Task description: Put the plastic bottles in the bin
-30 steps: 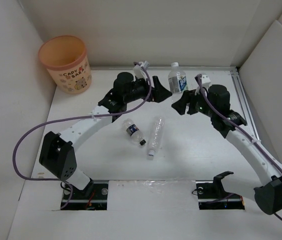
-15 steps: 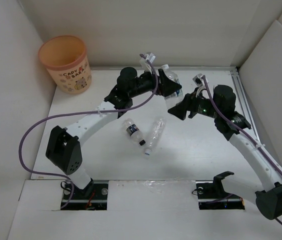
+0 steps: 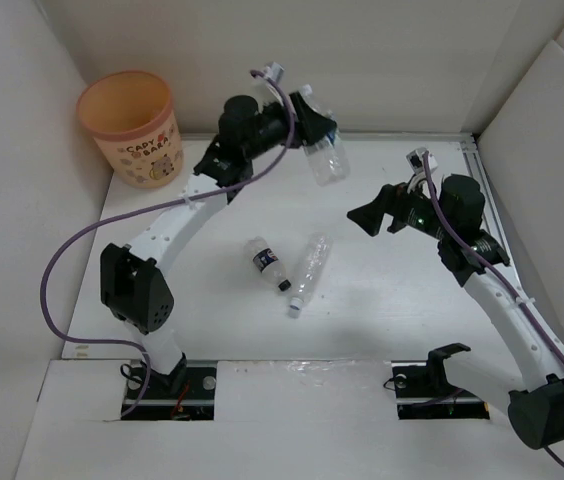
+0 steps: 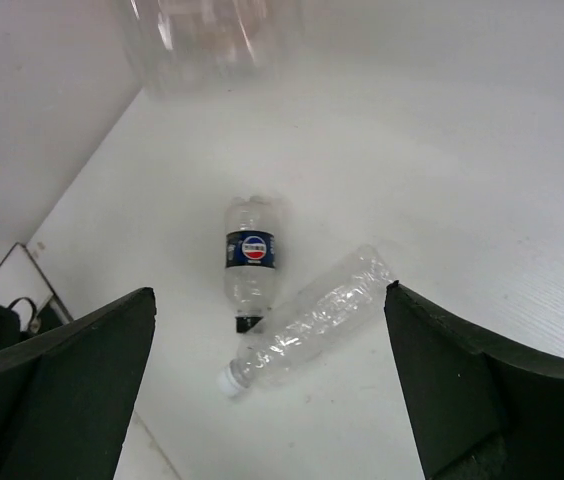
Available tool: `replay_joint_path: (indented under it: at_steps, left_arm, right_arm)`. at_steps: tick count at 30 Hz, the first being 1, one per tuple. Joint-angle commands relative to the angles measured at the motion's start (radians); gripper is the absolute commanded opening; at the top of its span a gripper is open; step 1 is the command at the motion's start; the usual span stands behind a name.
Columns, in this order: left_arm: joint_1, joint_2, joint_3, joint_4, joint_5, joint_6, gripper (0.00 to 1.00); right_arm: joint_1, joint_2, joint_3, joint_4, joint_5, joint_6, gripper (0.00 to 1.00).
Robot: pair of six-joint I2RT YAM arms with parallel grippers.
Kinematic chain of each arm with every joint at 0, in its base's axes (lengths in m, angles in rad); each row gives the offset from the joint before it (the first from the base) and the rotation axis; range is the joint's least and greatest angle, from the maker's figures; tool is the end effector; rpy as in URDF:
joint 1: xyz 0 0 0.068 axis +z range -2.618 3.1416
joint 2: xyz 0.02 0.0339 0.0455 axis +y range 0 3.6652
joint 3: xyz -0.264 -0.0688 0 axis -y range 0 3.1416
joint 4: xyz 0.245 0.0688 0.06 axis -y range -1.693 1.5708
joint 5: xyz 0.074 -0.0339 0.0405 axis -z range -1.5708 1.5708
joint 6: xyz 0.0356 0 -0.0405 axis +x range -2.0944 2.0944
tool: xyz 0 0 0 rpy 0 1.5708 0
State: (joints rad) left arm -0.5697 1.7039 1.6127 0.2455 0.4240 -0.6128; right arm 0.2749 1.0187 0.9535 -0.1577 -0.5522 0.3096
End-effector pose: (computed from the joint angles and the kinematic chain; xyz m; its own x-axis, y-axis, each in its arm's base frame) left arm 0.3371 -0.2333 0.4290 -0.3738 -0.3831 -0.8447 0.7566 0.4008 -0.5166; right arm 0.2179 0.0809 0.3591 -0.4231 0.1502 -0.8936 -0.6243 0.6665 0.4076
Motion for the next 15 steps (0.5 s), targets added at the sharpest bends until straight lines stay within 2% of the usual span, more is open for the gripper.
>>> replay_joint_path:
  at_steps: [1,6,7,11,15]
  left_arm:
    - [0.158,-0.003,0.176,-0.112,-0.142,0.033,0.00]
    - [0.322,0.077,0.498,-0.320,-0.361,0.105,0.00]
    - [0.352,0.100,0.527,-0.351,-0.425,0.105,0.00]
    - [0.583,0.166,0.601,-0.379,-0.468,-0.019,0.00]
    - [0.688,0.224,0.621,-0.365,-0.562,-0.047,0.00]
  right_arm:
    - [-0.016,-0.023,-0.022,0.001,0.064,-0.018,1.00]
    - [-0.025,-0.034,-0.077,-0.011,0.084,-0.043,1.00]
    - [-0.025,-0.034,-0.078,-0.011,0.084,-0.032,1.00]
    - [-0.013,-0.034,-0.104,0.000,0.080,-0.044,1.00]
    - [0.010,-0.034,-0.113,0.000,0.080,-0.056,1.00]
